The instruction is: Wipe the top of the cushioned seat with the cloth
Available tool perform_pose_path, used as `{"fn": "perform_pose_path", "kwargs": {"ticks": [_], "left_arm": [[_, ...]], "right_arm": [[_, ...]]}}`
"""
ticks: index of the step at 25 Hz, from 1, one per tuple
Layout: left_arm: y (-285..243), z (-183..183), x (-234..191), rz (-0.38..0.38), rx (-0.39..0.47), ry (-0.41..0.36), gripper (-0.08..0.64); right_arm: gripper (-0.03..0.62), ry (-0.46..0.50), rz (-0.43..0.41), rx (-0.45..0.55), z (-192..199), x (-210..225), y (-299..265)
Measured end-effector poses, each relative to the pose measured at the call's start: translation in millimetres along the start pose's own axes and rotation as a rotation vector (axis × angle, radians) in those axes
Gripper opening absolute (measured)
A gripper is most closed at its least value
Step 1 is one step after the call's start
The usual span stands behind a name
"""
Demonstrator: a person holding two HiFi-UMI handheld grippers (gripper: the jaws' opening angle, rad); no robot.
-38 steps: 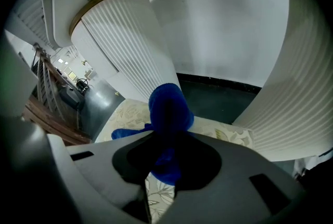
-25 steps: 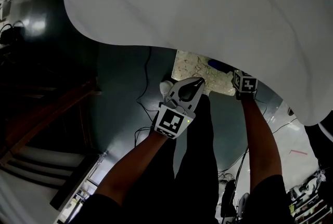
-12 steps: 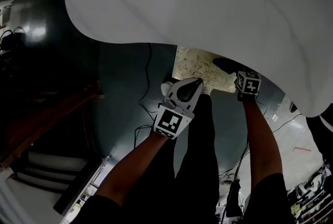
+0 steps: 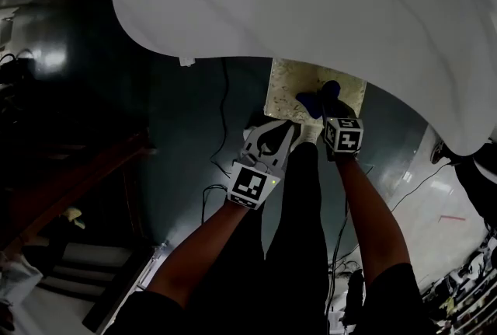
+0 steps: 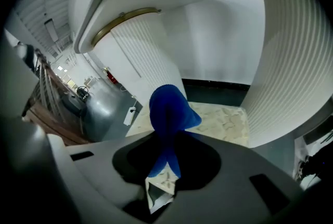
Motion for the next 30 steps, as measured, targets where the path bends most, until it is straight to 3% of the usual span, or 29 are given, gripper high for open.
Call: {"fn": "perform_pose_path", "kwargs": {"ticks": [5,14,17,21,25,30], "left_arm": [[24.0,9.3,-20.0,-0.020,0.005,0.033,0.015],[63.5,29.8,-67.1,-0.047,0.016,0.086,0.015],[63.9,34.8,-73.4,-0.057,0.022,0.127,0.015],[68.8,43.9,-59.7,-0.056,0.015,0.163,0.015],[64.9,51.0,-47.5,-0.040,0.027,0.181,0.015],[47.0,47.9,-30.2,-0.034,0.030,0.185,0.015]], "right_arm": [[0.097,0.005,-0.078,-0.017,-3.6,-65.0,-18.6],[0.097,0.012,-0.087,-0.034,-12.8,-130.4,-83.5],[0.098,-0.035,-0.093,-0.033,-6.0,-138.9,-104.9],[0.098,0.004,-0.069,-0.082,15.0,-141.0,-119.0],[0.098,-0.077,-0.080,-0.083,19.3,-126.1,-119.2],[0.098,-0.024,-0.111,-0.089,21.8,-115.0,-116.0]]}}
Point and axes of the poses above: the fingertips, and each gripper's own axes: y backward along the fingers, x to its right, z out of its underside, the point moved 7 cm from there along y, backward along the fingers, and after that the axes turned 4 degrees about z, right-handed, at the moved point
